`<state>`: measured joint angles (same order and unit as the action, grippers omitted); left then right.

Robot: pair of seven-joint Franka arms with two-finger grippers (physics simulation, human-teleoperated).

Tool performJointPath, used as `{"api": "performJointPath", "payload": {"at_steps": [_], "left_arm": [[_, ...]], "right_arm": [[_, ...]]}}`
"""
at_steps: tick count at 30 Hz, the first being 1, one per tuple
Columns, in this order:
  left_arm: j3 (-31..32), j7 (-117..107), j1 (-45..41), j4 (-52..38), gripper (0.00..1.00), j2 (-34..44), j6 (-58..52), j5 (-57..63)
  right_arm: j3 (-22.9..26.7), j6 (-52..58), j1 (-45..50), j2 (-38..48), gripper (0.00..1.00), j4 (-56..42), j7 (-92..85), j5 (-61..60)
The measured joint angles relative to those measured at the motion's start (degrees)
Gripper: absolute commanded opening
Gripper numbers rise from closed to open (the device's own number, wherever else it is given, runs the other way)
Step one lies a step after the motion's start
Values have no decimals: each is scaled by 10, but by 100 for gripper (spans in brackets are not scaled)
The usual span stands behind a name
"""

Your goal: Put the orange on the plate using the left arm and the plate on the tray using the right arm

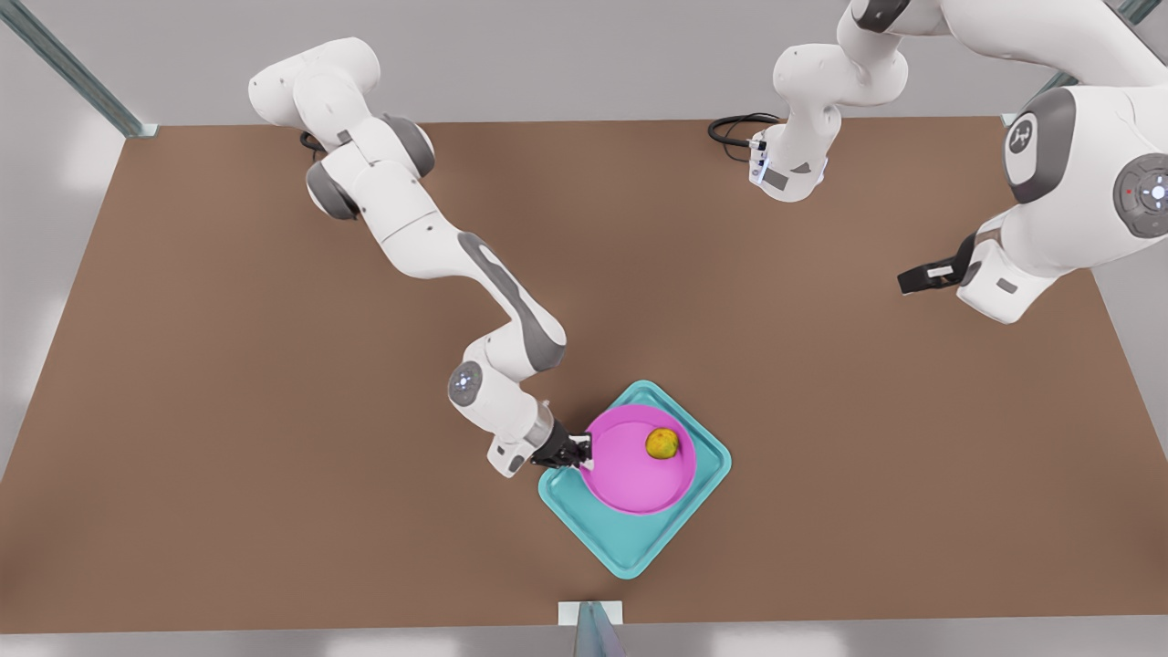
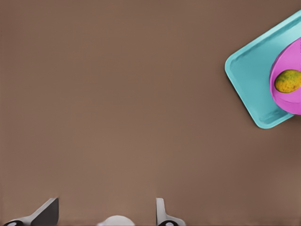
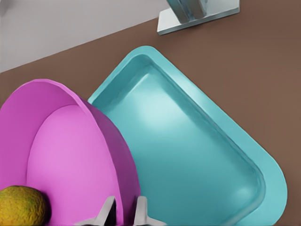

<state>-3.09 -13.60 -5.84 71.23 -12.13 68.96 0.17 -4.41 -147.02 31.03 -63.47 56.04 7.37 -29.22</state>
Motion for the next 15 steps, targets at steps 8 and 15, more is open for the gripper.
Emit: {"api": "performJointPath", "payload": {"at_steps": [8,15], "left_arm": [[-3,4,0,0,100,1,-12,1],[5,25,-2,-40,100,-38,-36,-24]], "right_arm": [[4,-10,-17,44,100,25,4,5],[41,455,-292,408,100,104,-71,241]]}}
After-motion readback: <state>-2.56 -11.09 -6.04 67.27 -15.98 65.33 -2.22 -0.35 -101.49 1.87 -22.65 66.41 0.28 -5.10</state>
